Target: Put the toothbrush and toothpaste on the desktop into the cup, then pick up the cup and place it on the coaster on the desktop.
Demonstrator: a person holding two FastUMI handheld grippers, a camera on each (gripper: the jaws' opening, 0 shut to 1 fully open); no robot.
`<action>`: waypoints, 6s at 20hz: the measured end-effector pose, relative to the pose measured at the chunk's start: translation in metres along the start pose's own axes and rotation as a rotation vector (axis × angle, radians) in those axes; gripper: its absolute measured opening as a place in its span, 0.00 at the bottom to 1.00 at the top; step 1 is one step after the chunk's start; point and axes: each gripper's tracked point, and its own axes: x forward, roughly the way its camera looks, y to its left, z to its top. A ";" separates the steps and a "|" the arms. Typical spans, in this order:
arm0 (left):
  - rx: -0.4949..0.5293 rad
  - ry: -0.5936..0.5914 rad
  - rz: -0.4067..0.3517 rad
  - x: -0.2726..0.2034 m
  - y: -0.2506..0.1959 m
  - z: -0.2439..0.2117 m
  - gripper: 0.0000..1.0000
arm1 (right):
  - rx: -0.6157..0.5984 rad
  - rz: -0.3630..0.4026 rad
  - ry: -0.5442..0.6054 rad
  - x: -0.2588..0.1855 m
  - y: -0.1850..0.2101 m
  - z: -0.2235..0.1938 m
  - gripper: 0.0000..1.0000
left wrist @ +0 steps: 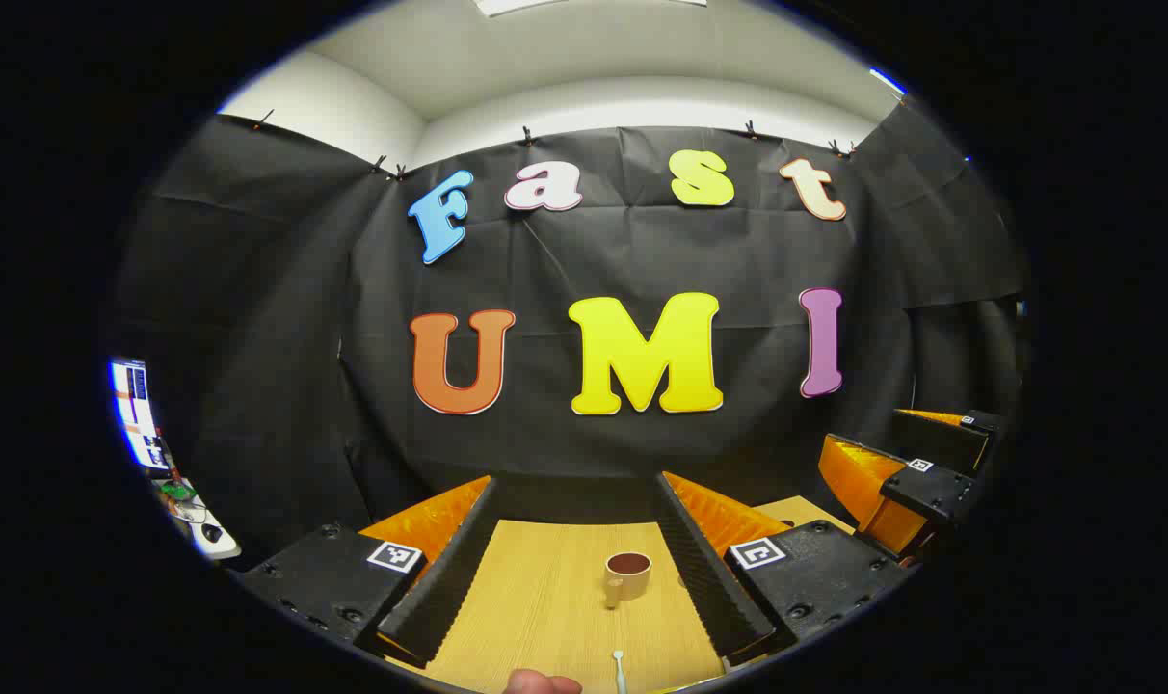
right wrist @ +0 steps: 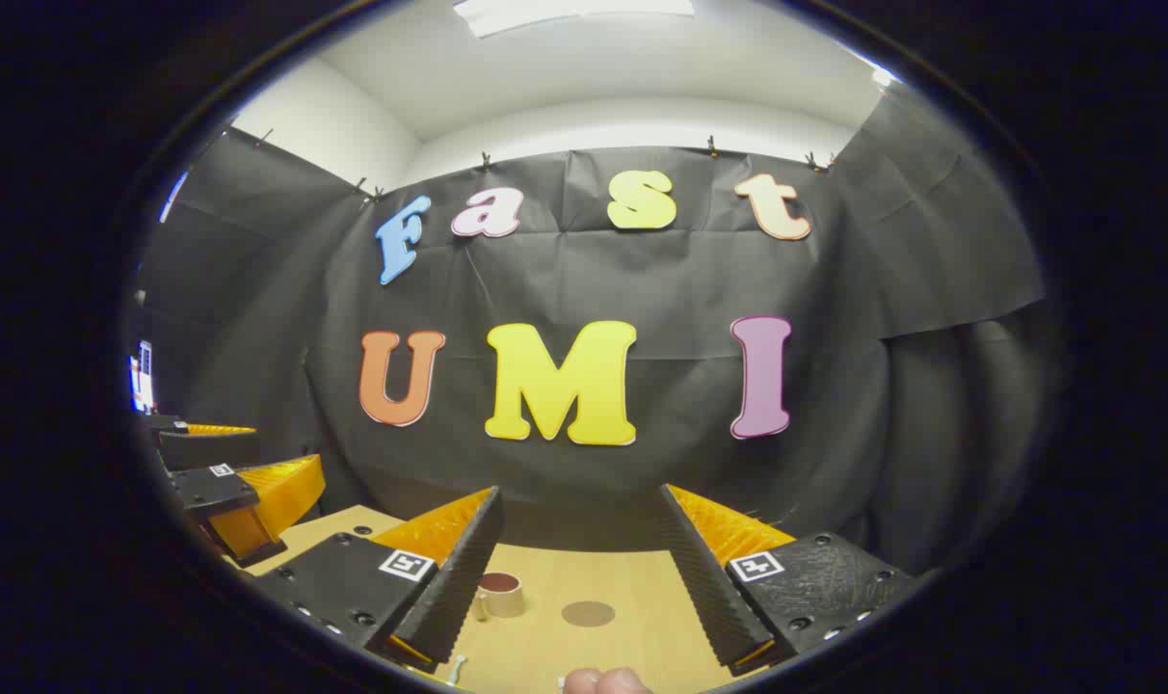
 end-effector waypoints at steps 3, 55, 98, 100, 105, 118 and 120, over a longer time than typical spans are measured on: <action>-0.022 0.005 0.009 0.002 0.003 -0.004 0.99 | -0.016 0.008 0.010 0.003 0.004 -0.004 0.95; -0.045 0.684 -0.147 -0.068 -0.066 -0.272 1.00 | -0.060 -0.012 0.626 -0.047 -0.046 -0.252 0.96; 0.004 0.870 -0.050 -0.034 -0.069 -0.391 0.09 | -0.042 -0.004 0.815 -0.072 -0.044 -0.339 0.96; 0.021 0.879 -0.062 -0.033 -0.069 -0.391 0.07 | -0.042 -0.003 0.814 -0.072 -0.044 -0.340 0.96; -0.012 0.878 -0.069 -0.033 -0.070 -0.390 0.05 | -0.035 0.016 0.820 -0.071 -0.037 -0.342 0.98; -0.036 0.828 -0.067 -0.035 -0.057 -0.359 0.03 | -0.013 0.034 0.894 -0.074 -0.020 -0.372 0.96; -0.041 0.820 -0.073 -0.037 -0.056 -0.354 0.03 | -0.004 0.036 0.916 -0.075 -0.016 -0.379 0.95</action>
